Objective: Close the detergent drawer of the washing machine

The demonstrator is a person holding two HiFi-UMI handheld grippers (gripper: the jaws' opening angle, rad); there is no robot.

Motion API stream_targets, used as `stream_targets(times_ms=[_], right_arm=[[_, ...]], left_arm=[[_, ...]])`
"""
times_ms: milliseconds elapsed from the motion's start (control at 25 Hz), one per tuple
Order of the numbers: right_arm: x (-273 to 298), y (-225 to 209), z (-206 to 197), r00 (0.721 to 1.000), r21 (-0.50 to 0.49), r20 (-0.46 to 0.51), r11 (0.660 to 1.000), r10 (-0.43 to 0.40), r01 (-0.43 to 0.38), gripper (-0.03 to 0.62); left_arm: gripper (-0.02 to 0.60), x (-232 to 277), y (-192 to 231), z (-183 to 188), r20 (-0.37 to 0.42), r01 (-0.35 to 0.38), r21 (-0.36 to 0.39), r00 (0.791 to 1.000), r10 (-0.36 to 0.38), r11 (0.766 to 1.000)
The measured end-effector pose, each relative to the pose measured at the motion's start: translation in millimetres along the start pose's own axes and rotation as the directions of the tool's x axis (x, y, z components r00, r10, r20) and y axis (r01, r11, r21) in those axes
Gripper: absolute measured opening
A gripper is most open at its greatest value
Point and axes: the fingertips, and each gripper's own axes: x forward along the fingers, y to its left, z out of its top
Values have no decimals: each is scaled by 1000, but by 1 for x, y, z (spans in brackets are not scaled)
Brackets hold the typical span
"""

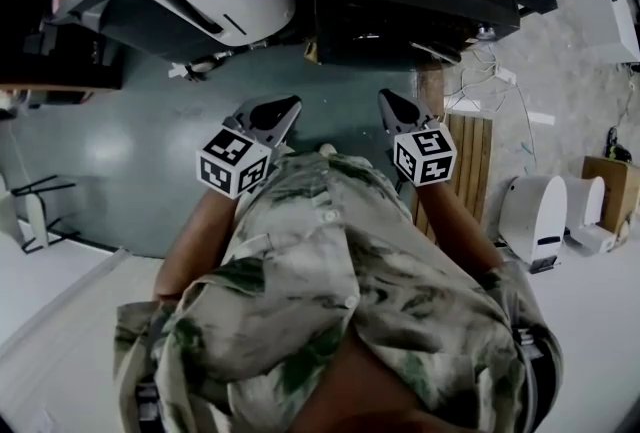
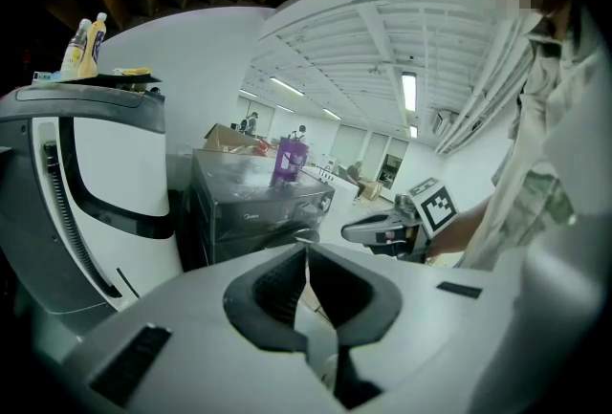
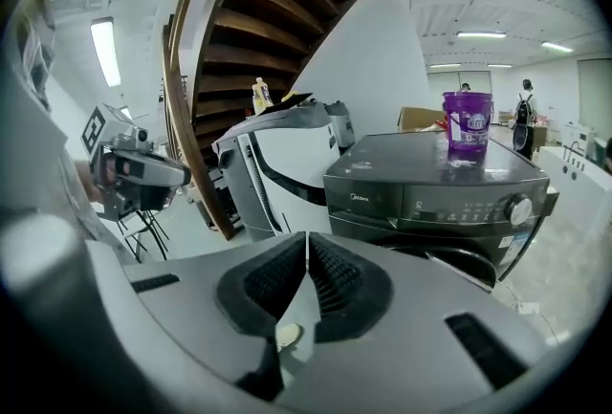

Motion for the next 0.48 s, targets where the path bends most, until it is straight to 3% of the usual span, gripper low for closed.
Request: stream_targets(times_ms=[480], right_arm=[[-50, 9, -10, 997, -4, -4, 997, 76, -76, 21]], left_arm=[[26, -5, -26, -15, 5, -42, -22, 999, 42, 999]])
